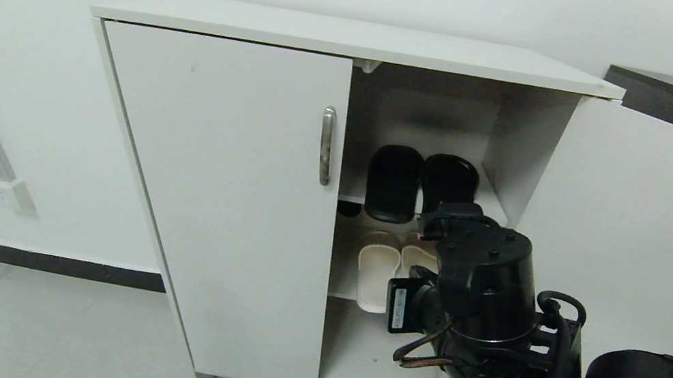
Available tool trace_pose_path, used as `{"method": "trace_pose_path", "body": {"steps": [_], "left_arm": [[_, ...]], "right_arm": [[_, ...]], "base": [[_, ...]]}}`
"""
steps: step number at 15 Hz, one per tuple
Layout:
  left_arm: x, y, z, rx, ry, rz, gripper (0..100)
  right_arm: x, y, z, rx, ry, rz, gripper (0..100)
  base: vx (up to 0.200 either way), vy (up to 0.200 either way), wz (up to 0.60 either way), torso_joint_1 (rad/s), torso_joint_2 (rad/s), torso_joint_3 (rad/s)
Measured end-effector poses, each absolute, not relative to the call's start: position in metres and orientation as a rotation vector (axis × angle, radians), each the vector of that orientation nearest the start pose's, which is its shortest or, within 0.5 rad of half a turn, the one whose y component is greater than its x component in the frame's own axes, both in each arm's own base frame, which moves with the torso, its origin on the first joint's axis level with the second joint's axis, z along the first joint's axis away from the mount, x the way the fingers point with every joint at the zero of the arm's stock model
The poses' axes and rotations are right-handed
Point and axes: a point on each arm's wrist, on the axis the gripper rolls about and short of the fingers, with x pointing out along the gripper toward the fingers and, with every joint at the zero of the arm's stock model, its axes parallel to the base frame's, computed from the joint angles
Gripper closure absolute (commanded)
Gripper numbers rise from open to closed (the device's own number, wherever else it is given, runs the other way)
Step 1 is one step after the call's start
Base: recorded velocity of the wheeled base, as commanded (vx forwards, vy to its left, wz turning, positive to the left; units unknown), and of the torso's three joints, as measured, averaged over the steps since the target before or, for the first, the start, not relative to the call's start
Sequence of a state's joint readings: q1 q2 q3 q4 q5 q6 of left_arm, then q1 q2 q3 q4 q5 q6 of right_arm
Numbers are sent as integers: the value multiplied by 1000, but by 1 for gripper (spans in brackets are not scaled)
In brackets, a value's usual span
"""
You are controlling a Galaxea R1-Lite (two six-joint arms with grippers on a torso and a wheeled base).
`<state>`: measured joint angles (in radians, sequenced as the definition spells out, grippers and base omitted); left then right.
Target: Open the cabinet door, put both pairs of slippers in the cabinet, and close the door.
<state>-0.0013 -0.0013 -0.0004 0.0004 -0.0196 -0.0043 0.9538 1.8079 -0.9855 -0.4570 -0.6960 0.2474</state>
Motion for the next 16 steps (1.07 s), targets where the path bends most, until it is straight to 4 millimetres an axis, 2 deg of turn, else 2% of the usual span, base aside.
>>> {"method": "trace_pose_path", "body": {"steps": [6, 16], "left_arm": [[-23, 0, 76, -4, -2, -22, 100], [-23, 0, 75, -4, -1, -20, 100]], "right_arm": [[204, 262, 171, -75, 292, 226, 100], [203, 261, 167, -88, 304, 226, 100]], "base": [[-200, 0, 0, 2, 2, 4], [0, 0, 0, 0, 0, 0]]}}
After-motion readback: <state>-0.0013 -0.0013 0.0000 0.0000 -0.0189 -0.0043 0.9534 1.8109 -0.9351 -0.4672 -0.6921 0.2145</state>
